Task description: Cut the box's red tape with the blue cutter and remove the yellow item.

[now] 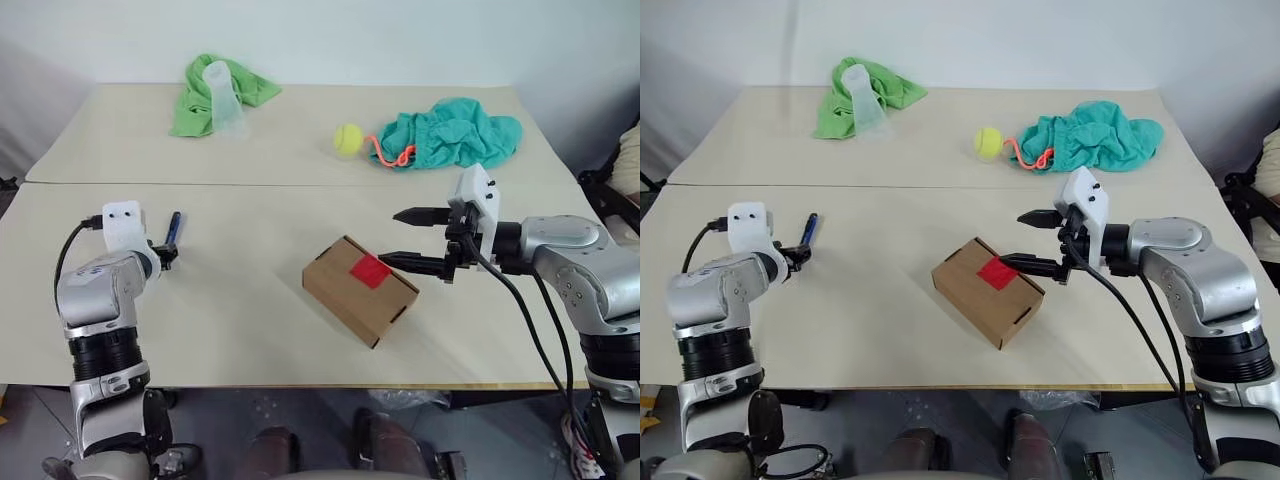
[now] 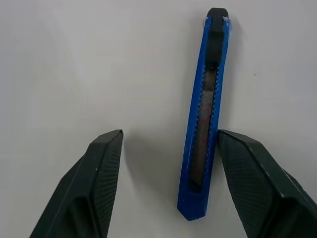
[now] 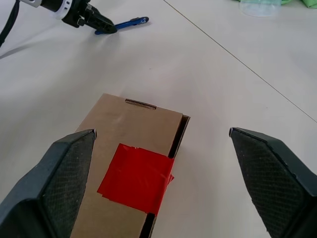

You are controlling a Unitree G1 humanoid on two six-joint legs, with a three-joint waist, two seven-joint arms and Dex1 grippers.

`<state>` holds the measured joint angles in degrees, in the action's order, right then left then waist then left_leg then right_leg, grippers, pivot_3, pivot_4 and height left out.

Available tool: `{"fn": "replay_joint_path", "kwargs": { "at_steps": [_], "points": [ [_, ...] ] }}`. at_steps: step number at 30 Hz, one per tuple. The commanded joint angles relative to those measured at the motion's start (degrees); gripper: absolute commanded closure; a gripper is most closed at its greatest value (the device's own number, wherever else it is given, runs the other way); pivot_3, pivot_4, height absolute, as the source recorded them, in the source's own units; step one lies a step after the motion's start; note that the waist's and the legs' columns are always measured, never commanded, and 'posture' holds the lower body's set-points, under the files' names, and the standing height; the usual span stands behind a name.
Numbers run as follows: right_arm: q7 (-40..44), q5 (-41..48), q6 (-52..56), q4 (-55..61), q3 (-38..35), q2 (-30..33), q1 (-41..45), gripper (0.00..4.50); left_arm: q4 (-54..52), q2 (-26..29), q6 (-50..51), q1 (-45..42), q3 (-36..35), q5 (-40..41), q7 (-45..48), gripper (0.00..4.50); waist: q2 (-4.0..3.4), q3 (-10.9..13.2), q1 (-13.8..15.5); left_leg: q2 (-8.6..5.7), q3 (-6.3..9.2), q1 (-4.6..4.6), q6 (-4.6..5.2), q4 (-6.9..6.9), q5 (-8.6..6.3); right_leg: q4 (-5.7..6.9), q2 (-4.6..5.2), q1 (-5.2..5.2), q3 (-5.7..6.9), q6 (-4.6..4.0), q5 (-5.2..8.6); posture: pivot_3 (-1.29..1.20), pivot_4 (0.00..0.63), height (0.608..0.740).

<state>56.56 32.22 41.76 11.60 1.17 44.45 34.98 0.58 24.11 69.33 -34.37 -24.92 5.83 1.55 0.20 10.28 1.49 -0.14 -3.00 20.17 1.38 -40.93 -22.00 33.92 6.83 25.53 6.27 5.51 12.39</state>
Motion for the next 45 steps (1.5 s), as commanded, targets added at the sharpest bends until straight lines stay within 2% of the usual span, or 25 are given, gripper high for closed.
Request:
{"fn": "replay_joint_path", "kwargs": {
  "at_steps": [1,10,13,16,17,20,23,29,32,37,42,45],
  "points": [
    [-0.16,0.90,0.15,1.79,-2.79,1.00,0.51,0.00,1.42,-1.96,-0.11,1.77,-2.90,3.27,2.03,1.30,0.00,0.00,0.04,0.00,0.00,0.00,0.00,0.00,0.00,0.00,0.00,0.00,0.00,0.00,0.00,0.00,0.150,0.740],
    [0.15,0.62,0.53,1.11,-2.29,0.81,1.66,0.00,5.01,-0.20,0.59,3.18,-3.25,5.44,5.64,1.30,-0.08,-0.05,0.01,-0.02,-0.01,-0.02,0.00,0.00,0.00,0.00,0.02,0.00,-0.01,0.00,0.00,0.00,0.150,0.740],
    [0.30,0.50,0.51,0.89,-2.17,0.85,1.87,0.00,6.19,0.84,0.99,3.08,-2.46,5.78,6.46,1.90,-0.19,-0.11,0.01,-0.02,-0.01,-0.03,0.01,0.01,-0.01,0.00,0.02,0.00,-0.02,0.00,0.00,0.00,0.150,0.740],
    [0.29,0.44,0.55,0.76,-2.16,0.86,2.05,0.00,6.40,1.51,1.08,3.24,-1.74,5.79,6.93,2.69,-0.20,-0.12,0.05,-0.02,-0.01,-0.03,0.01,0.01,-0.01,-0.01,0.03,0.00,-0.01,0.00,0.00,0.00,0.150,0.740],
    [0.28,0.47,0.59,0.84,-2.18,0.89,2.04,0.00,6.42,1.76,1.19,3.39,-1.45,5.68,6.97,2.69,-0.20,-0.12,0.05,-0.02,-0.01,-0.02,0.01,0.01,-0.01,-0.01,0.04,0.00,-0.01,0.00,0.00,0.00,0.150,0.740],
    [0.30,0.48,0.65,0.84,-2.18,0.93,2.09,0.00,6.21,2.25,1.76,3.66,-0.95,5.68,7.15,3.33,-0.20,-0.12,0.04,-0.05,-0.01,-0.02,0.03,0.01,-0.02,-0.01,0.09,-0.01,-0.02,0.00,0.00,0.00,0.150,0.740],
    [0.33,0.48,0.72,0.84,-2.18,0.98,2.13,0.00,5.79,2.56,2.14,3.85,-0.59,5.75,7.26,4.07,-0.20,-0.12,0.04,-0.07,0.00,-0.02,0.04,0.02,-0.02,-0.01,0.45,0.00,0.03,0.00,0.00,0.00,0.150,0.740],
    [0.43,0.62,1.08,1.24,-2.26,1.33,2.15,0.00,3.29,4.90,3.81,4.82,2.30,6.29,9.62,4.07,-0.21,-0.12,-0.02,-0.14,0.00,-0.01,0.08,0.04,-0.01,-0.03,0.55,-0.01,0.06,0.03,-0.01,0.00,0.150,0.740],
    [0.24,0.80,1.63,1.90,-2.10,1.43,3.24,0.00,1.73,8.47,3.20,6.16,6.40,7.44,14.21,4.07,-0.23,-0.10,-0.17,-0.14,-0.01,-0.02,0.08,0.07,-0.02,-0.05,0.54,-0.01,0.07,0.03,-0.01,0.00,0.150,0.740],
    [-2.66,2.53,6.83,8.23,0.52,-0.60,7.47,0.00,-7.86,20.80,-2.20,12.83,15.57,13.39,32.58,4.07,-0.43,0.01,-0.53,-0.11,-0.01,-0.01,0.06,0.23,-0.03,-0.13,0.56,0.08,0.04,-0.01,0.01,0.00,0.150,0.740],
    [-5.64,4.63,9.87,15.56,4.59,-5.57,7.66,0.00,-13.27,27.99,-8.75,18.72,17.21,17.70,44.91,4.07,-0.48,0.04,-0.58,-0.05,0.16,0.07,0.02,0.52,-0.04,-0.33,0.58,0.11,-0.04,-0.17,0.10,0.00,0.150,0.740],
    [-9.50,-1.92,9.42,14.76,15.47,-10.63,8.00,0.00,-16.80,32.41,-17.83,23.08,18.10,19.09,54.87,4.07,-0.44,0.03,-1.13,-0.08,0.16,0.12,0.05,0.68,-0.03,-0.41,0.55,0.19,0.04,-0.18,0.11,0.00,0.150,0.740]
  ]
}}
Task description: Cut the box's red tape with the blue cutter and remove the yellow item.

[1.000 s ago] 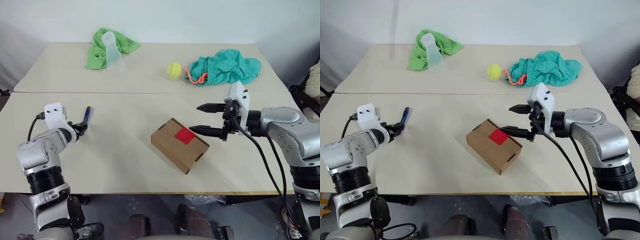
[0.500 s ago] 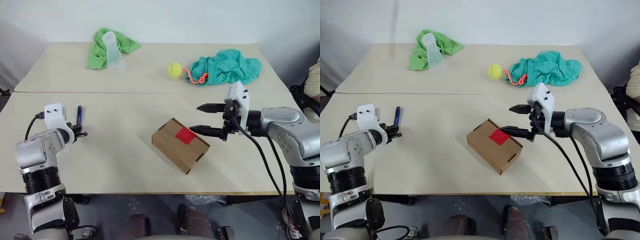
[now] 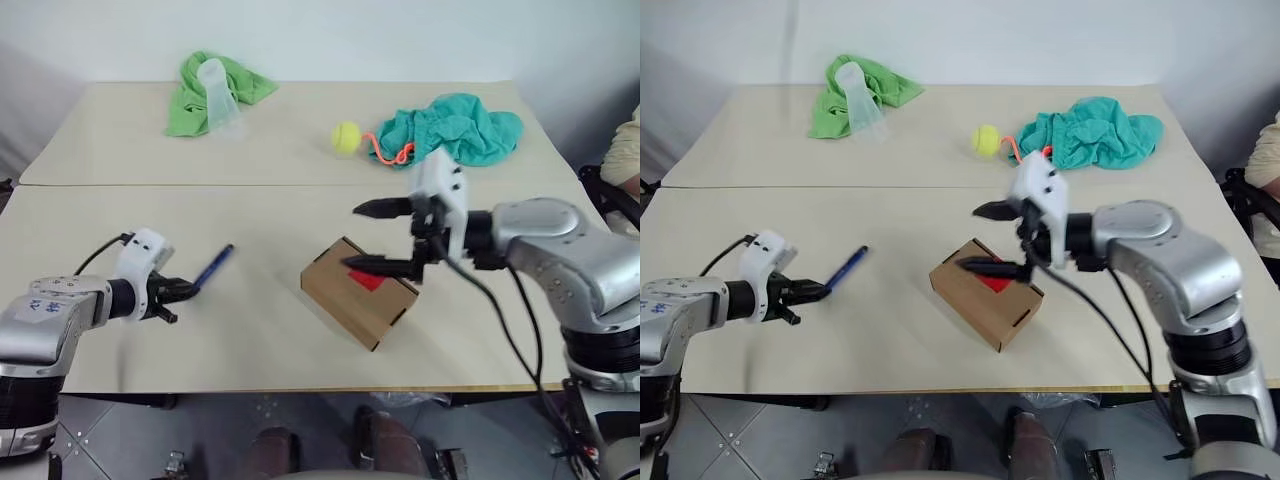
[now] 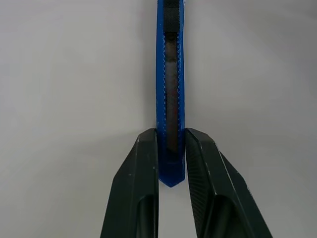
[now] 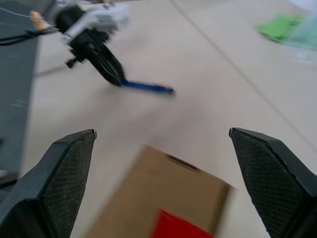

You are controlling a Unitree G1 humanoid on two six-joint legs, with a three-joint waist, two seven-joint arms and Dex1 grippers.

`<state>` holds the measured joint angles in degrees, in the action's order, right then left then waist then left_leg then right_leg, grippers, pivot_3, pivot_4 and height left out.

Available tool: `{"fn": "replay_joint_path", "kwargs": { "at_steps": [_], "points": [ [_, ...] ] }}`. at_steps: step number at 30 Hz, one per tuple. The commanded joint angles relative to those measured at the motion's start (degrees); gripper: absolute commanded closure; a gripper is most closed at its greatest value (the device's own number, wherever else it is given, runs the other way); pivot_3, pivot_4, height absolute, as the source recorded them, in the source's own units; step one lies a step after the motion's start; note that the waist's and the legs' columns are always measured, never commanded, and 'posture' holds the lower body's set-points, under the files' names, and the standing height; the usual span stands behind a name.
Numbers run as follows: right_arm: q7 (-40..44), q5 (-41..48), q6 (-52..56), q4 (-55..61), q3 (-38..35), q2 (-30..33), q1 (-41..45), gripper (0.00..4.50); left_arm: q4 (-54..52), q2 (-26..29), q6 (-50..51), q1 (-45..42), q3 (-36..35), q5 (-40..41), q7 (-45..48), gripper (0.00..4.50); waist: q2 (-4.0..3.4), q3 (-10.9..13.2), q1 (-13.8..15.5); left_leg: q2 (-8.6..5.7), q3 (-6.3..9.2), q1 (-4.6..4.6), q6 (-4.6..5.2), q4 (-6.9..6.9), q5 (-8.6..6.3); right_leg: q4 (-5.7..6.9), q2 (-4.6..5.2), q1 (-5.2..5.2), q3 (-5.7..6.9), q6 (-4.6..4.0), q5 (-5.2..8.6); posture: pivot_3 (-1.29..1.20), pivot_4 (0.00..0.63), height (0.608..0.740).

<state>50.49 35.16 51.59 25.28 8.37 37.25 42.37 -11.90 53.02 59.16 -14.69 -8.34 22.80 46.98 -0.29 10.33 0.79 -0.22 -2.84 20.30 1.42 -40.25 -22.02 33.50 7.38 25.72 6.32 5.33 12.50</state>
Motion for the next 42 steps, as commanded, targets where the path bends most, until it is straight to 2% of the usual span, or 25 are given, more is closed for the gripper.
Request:
{"fn": "replay_joint_path", "kwargs": {
  "at_steps": [1,5,8,12,18,19,20,30,42],
  "points": [
    [-4.13,-6.53,-0.80,0.53,10.61,-4.52,0.64,0.00,-4.66,4.30,-9.76,4.17,1.67,2.25,11.18,4.07,0.02,0.00,-0.86,0.00,-0.01,-0.01,0.00,0.08,0.00,-0.02,-0.01,0.00,0.05,-0.04,0.02,0.00,0.150,0.740],
    [-5.99,-10.64,-2.46,-0.83,16.74,-9.00,1.31,0.00,-5.03,7.50,-18.86,7.30,2.70,0.74,17.30,4.07,0.02,0.05,-1.07,-0.07,-0.17,0.16,0.08,0.14,0.04,0.04,-0.09,0.29,0.28,-0.04,0.02,0.00,0.150,0.740],
    [-6.45,-15.31,-4.04,-2.03,22.90,-11.73,2.68,0.62,-4.10,11.02,-25.06,9.14,5.33,-2.01,21.53,4.07,0.00,0.06,-1.16,0.00,-0.25,0.19,0.08,0.13,0.04,0.04,-0.52,0.35,0.25,-0.04,0.02,0.00,0.150,0.740],
    [-5.75,-20.28,-6.57,-3.74,28.36,-13.35,3.48,1.88,-1.17,11.79,-30.95,7.78,8.09,-6.19,21.91,4.07,0.00,0.06,-1.05,0.11,-0.36,0.17,0.06,0.13,0.04,0.06,-0.69,0.40,0.15,-0.05,0.03,0.00,0.150,0.740],
    [-4.26,-24.26,-8.21,-5.50,31.23,-14.48,3.40,4.04,0.03,11.70,-36.76,8.17,9.85,-10.07,21.99,4.07,0.01,0.06,-1.05,0.11,-0.65,0.17,0.09,0.11,0.05,0.26,-0.72,0.58,-0.09,-0.06,0.03,0.00,0.150,0.740],
    [-4.03,-24.78,-8.60,-5.98,31.38,-14.88,3.29,4.36,0.07,11.41,-37.13,8.19,9.98,-10.42,21.81,4.07,0.01,0.06,-1.05,0.13,-0.68,0.16,0.09,0.11,0.05,0.28,-0.74,0.60,-0.11,-0.06,0.03,0.00,0.150,0.740],
    [-3.93,-25.25,-8.96,-6.65,31.52,-15.38,3.22,4.47,0.22,11.13,-37.24,8.05,10.19,-10.75,21.64,4.07,0.01,0.06,-1.06,0.14,-0.70,0.15,0.09,0.11,0.05,0.30,-0.74,0.61,-0.13,-0.06,0.03,0.00,0.150,0.740],
    [0.51,-28.96,-13.99,-11.64,34.85,-17.59,2.33,4.47,0.54,9.11,-37.56,7.35,11.77,-12.22,21.14,4.07,0.00,0.05,-0.86,0.11,-0.76,0.07,0.15,0.08,0.09,0.41,-0.72,0.60,-0.22,-0.05,0.03,0.00,0.150,0.740],
    [1.68,-35.39,-19.47,-19.64,34.85,-21.39,2.70,4.47,-0.78,7.83,-37.53,7.86,11.25,-12.69,21.15,4.07,-0.03,0.00,-0.93,0.12,-0.75,-0.22,0.15,0.07,0.10,0.43,-0.71,0.26,-0.25,-0.05,0.03,0.00,0.150,0.740]
  ]
}}
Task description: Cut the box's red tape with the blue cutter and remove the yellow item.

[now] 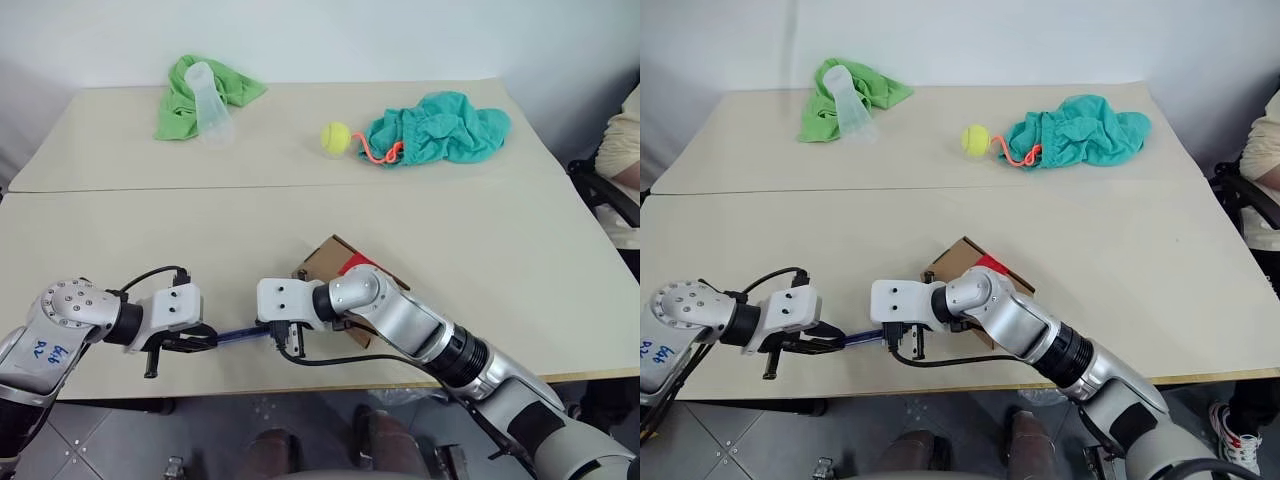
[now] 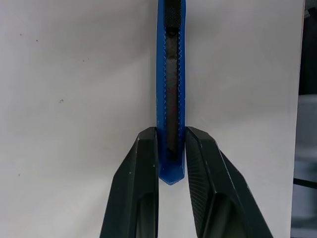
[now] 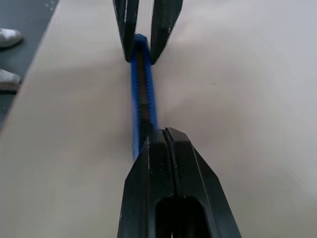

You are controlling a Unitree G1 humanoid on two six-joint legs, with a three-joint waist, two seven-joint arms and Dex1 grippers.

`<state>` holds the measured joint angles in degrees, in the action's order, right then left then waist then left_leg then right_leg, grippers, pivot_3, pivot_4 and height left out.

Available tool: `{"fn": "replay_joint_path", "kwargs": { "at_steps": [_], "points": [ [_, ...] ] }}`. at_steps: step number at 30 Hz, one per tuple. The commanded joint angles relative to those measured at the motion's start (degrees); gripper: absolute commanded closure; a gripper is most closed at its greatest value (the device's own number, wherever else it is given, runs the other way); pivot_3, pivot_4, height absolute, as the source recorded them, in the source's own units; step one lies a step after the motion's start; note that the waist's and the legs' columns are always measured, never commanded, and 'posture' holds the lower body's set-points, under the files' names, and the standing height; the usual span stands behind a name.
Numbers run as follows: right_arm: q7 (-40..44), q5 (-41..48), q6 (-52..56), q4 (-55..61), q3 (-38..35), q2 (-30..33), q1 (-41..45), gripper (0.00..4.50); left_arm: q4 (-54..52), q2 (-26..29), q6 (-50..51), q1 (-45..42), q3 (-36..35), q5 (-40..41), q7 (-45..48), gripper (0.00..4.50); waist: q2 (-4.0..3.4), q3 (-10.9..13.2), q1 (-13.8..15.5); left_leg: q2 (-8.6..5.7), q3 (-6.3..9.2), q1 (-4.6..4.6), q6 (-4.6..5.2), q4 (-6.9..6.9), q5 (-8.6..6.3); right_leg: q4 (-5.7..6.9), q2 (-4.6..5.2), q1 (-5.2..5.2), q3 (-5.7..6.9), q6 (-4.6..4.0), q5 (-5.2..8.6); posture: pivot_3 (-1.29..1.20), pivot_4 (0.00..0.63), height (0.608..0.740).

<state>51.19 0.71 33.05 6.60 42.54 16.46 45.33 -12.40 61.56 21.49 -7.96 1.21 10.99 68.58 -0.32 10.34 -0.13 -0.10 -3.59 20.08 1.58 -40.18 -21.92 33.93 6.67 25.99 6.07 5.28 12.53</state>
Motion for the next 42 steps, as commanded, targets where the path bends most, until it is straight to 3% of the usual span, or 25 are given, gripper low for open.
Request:
{"fn": "replay_joint_path", "kwargs": {
  "at_steps": [1,14,19,24,42],
  "points": [
    [1.28,-1.27,-1.34,-1.19,0.69,-0.63,-0.33,4.47,-0.37,-0.71,0.16,1.20,1.66,-0.87,-0.44,4.07,0.00,0.00,-0.02,0.00,0.01,-0.02,0.00,0.00,0.00,0.00,0.01,-0.02,0.00,0.00,0.00,0.00,0.150,0.740],
    [3.44,-5.57,-7.00,-2.07,-2.48,5.66,-3.48,4.47,-2.08,0.64,0.92,5.22,-0.63,-0.21,0.18,4.07,0.04,-0.04,-0.28,0.02,0.01,-0.07,0.01,0.01,-0.02,-0.06,0.00,-0.07,0.00,0.00,0.00,0.00,0.150,0.740],
    [3.67,-4.29,-1.45,4.03,-4.49,2.78,-1.20,4.47,-0.94,0.84,-0.18,5.50,-0.66,-0.79,0.74,4.07,0.04,-0.04,-0.38,0.04,0.01,-0.05,0.00,0.01,-0.03,-0.06,0.00,-0.05,0.00,0.00,0.00,0.00,0.150,0.740],
    [3.26,-6.96,-0.39,6.28,-1.25,1.24,-0.83,4.47,0.88,1.12,-1.12,5.12,-0.39,-1.76,0.71,4.07,0.01,-0.02,-0.70,0.05,0.01,0.03,-0.01,0.03,-0.03,-0.05,-0.02,0.04,0.01,-0.01,0.00,0.00,0.150,0.740],
    [5.93,-10.94,-3.85,2.48,2.91,-1.08,-0.19,4.47,0.39,1.12,0.32,4.76,-0.20,-1.87,-0.20,4.07,-0.01,-0.03,-1.31,0.03,0.02,-0.01,-0.02,0.02,-0.01,-0.01,0.00,0.01,0.01,-0.01,0.00,0.00,0.150,0.740]
  ]
}}
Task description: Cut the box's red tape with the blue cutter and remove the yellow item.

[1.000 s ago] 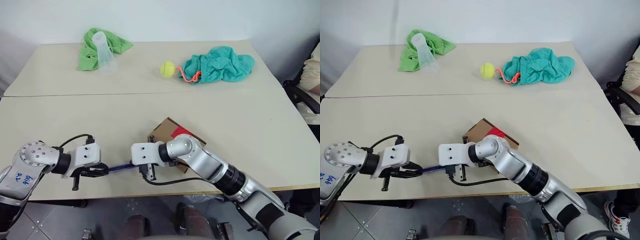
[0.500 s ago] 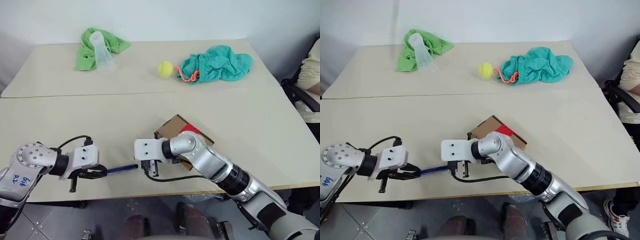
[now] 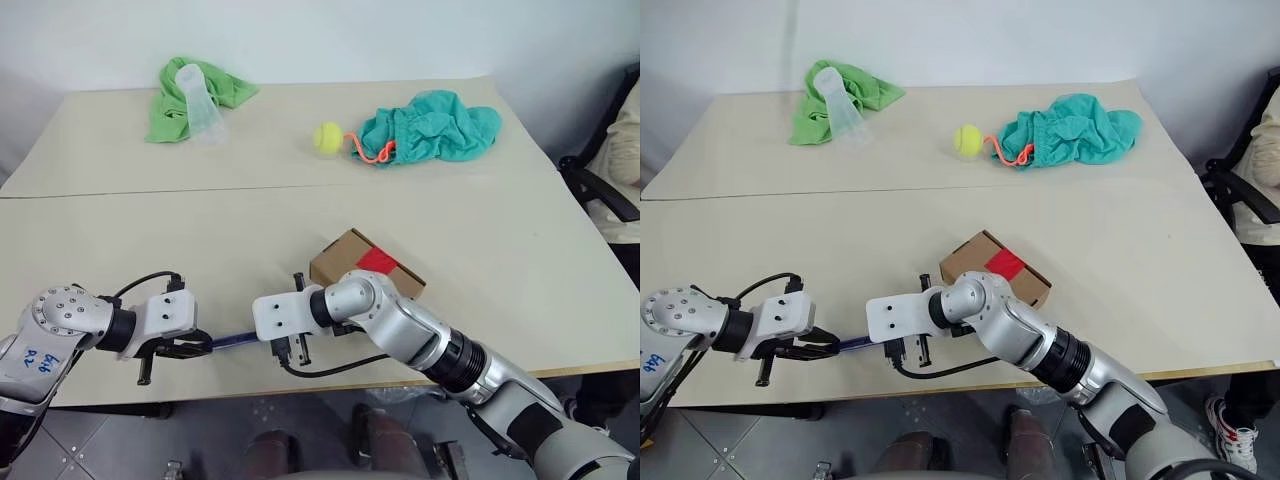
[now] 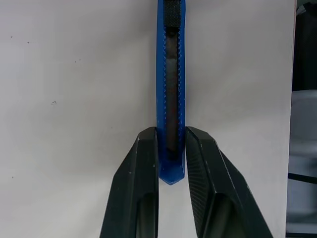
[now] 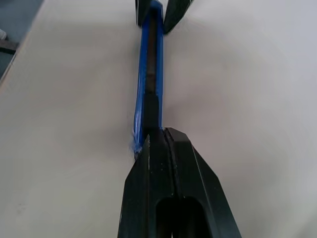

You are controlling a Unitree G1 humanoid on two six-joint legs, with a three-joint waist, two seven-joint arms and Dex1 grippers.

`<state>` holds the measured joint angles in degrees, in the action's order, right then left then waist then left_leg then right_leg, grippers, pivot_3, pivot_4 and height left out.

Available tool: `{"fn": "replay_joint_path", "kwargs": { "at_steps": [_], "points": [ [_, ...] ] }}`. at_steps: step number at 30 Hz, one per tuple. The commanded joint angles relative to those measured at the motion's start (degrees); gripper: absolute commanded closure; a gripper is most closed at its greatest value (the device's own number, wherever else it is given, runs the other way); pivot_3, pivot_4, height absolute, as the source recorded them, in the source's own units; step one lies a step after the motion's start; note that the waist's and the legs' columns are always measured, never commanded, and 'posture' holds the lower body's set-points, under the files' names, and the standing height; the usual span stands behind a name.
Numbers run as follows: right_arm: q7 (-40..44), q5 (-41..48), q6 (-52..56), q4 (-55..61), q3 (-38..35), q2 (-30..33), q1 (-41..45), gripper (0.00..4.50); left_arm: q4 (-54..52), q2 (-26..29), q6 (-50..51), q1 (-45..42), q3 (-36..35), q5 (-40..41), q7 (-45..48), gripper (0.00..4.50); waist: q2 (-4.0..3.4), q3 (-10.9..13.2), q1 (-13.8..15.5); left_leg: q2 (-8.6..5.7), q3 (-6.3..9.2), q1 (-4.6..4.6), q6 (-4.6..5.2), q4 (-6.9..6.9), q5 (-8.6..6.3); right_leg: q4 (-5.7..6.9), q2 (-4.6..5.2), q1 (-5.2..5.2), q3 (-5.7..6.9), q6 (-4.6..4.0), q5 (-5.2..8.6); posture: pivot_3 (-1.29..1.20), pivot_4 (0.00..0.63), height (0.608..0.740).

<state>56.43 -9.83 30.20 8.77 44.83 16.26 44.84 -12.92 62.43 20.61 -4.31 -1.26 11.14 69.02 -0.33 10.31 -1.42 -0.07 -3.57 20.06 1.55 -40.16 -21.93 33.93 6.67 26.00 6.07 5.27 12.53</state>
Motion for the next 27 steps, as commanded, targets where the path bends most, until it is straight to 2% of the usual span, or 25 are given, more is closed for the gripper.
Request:
{"fn": "replay_joint_path", "kwargs": {
  "at_steps": [1,20,27],
  "points": [
    [0.76,-0.57,-1.20,0.07,0.80,-1.02,0.17,4.47,0.85,0.23,1.31,1.06,2.30,-1.99,-0.67,4.07,0.00,0.00,-0.03,0.00,0.00,0.00,0.00,0.00,0.00,0.00,0.00,0.00,0.00,0.00,0.00,0.00,0.150,0.740],
    [0.53,-2.03,-3.55,-5.62,1.33,-5.67,-0.84,4.47,1.18,-0.30,2.04,-0.55,3.14,-2.08,-0.91,4.07,-0.09,-0.02,-0.15,0.04,-0.01,-0.56,-0.05,0.08,-0.01,0.02,0.00,-0.45,-0.06,-0.06,0.03,0.00,0.150,0.740],
    [0.95,-2.27,-4.08,-5.98,0.04,-5.36,-0.78,4.47,1.76,-0.69,2.18,-1.44,3.77,-2.14,-1.04,4.07,-0.12,-0.01,-0.06,0.03,0.00,-0.58,-0.05,0.08,-0.02,0.05,0.05,-0.47,-0.07,-0.07,0.04,0.00,0.150,0.740]
  ]
}}
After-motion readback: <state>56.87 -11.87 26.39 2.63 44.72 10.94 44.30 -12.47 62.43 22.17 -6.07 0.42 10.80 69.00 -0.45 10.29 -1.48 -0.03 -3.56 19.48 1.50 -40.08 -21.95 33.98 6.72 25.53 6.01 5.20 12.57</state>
